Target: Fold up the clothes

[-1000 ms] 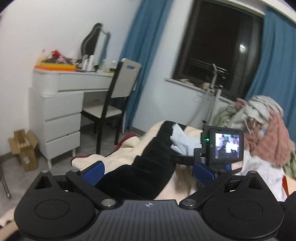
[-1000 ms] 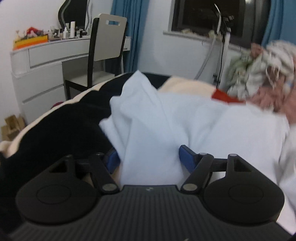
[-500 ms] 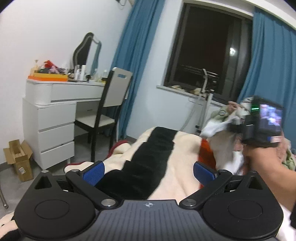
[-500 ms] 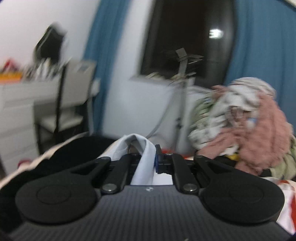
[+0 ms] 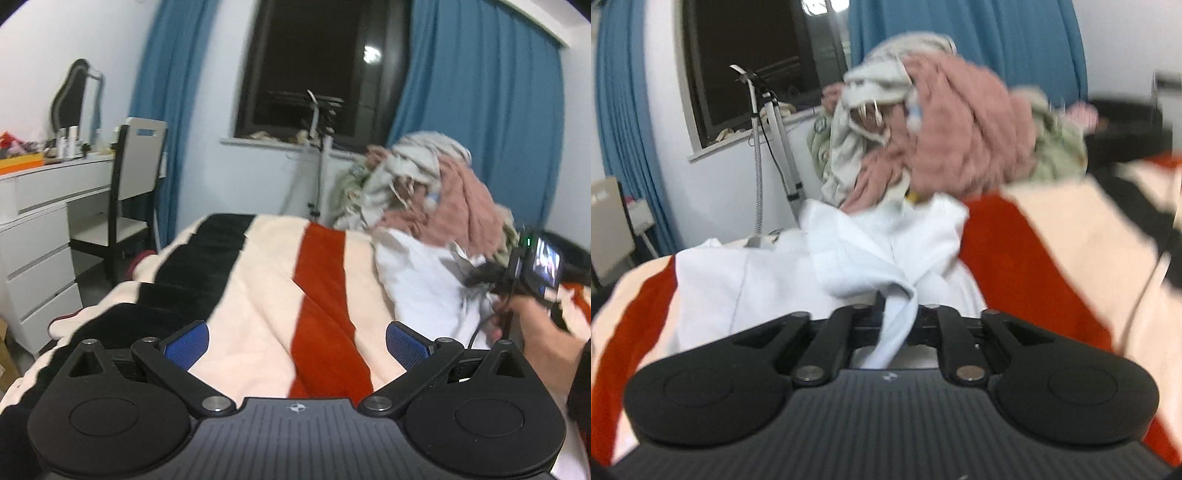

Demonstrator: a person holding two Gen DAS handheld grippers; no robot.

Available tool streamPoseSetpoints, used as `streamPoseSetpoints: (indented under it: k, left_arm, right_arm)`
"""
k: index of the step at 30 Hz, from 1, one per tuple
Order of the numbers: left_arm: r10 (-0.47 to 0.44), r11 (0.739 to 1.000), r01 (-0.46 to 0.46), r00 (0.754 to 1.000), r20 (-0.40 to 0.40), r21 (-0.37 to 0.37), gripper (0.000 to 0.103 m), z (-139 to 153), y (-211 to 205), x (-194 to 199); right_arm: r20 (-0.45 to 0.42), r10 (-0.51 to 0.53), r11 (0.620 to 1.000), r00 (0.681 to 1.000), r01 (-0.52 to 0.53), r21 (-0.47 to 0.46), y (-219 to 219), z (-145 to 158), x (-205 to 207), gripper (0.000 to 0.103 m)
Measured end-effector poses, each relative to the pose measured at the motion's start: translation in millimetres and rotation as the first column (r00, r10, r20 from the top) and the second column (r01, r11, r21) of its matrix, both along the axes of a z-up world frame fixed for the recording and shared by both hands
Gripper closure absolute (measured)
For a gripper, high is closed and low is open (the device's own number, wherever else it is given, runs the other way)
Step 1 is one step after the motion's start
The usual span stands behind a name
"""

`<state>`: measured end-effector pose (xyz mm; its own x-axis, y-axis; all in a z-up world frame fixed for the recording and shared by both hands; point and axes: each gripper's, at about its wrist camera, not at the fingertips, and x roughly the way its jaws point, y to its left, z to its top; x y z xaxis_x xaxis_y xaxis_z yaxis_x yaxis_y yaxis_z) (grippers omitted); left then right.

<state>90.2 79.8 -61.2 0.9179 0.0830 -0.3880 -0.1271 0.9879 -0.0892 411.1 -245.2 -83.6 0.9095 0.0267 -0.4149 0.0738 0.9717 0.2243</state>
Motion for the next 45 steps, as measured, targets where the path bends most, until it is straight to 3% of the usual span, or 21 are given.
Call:
streamPoseSetpoints:
  k: [1,2,3,4,7,14,18,24,28,31,35,38,42,45]
  left_arm:
    - [-0.009,1.000,0.009,1.000,-0.008,0.014,0.000,-3.1,-2.6,5.0]
    - [-0.020,0.999,0.021,1.000,-0.015,0.024,0.000,-5.3,-5.9,8.2]
    - [-0.029,0.999,0.029,0.999,-0.019,0.023,0.000,-6.6,-6.9,10.4]
    - [-0.037,0.999,0.038,0.999,-0.023,0.022,0.000,-7.8,-7.7,12.5]
    - [-0.045,0.999,0.045,0.998,-0.033,0.006,0.000,-8.6,-7.0,14.3]
    - [-0.053,0.999,0.053,0.999,-0.006,0.002,0.000,8.4,-6.6,-7.7]
    - [-0.082,0.997,0.082,0.996,0.015,0.012,0.000,22.6,-10.1,-29.5]
    - [-0.115,0.993,0.115,0.992,0.043,0.025,0.000,41.6,-11.7,-64.9]
    - [-0.117,0.993,0.117,0.993,0.035,0.008,0.000,46.2,-7.7,-83.8]
    - [-0.116,0.993,0.116,0.993,0.002,0.009,0.000,44.3,-9.1,-89.6]
    - [-0.118,0.993,0.117,0.993,-0.028,-0.011,0.000,42.5,-11.2,-92.2]
    - [-0.117,0.993,0.118,0.992,-0.052,0.008,0.000,40.2,-15.8,-92.9]
    - [-0.131,0.991,0.128,0.978,-0.163,-0.032,0.000,31.4,-11.3,-83.3]
    - [-0.122,0.990,0.098,0.949,-0.292,-0.097,0.001,21.6,3.2,-67.3]
  right_arm:
    - [-0.002,0.014,1.000,1.000,-0.014,0.003,1.3,2.2,-2.2,0.057]
    - [-0.004,0.027,1.000,1.000,-0.027,0.006,2.5,4.4,-4.5,0.028]
    - [-0.006,0.041,0.999,0.999,-0.041,0.010,3.8,6.5,-6.7,0.017]
    - [-0.008,0.055,0.998,0.998,-0.055,0.013,5.1,8.7,-8.9,0.014]
    - [-0.013,0.095,0.995,0.995,-0.095,0.023,8.8,15.6,-16.3,0.014]
    - [0.042,0.087,0.995,0.995,-0.089,0.036,2.2,65.1,-105.5,0.014]
    - [0.080,0.079,0.995,0.994,-0.083,0.047,-4.4,89.5,-176.6,0.014]
    - [0.110,0.080,0.997,0.991,-0.078,-0.018,5.0,117.0,-296.1,0.014]
    - [0.122,0.094,0.995,0.988,-0.088,-0.052,10.5,116.8,-368.9,0.014]
    - [0.112,0.086,0.996,0.990,-0.084,-0.021,7.3,103.4,-414.3,0.014]
    - [0.072,0.087,0.996,0.994,-0.085,-0.032,2.4,88.9,-438.9,0.014]
    - [0.062,0.082,0.997,0.995,-0.082,-0.002,-3.1,88.7,-434.2,0.014]
    - [0.064,0.069,0.997,0.996,-0.071,0.024,-9.6,89.2,-435.1,0.014]
    - [0.062,0.057,0.997,0.996,-0.060,0.044,-17.3,89.7,-436.9,0.014]
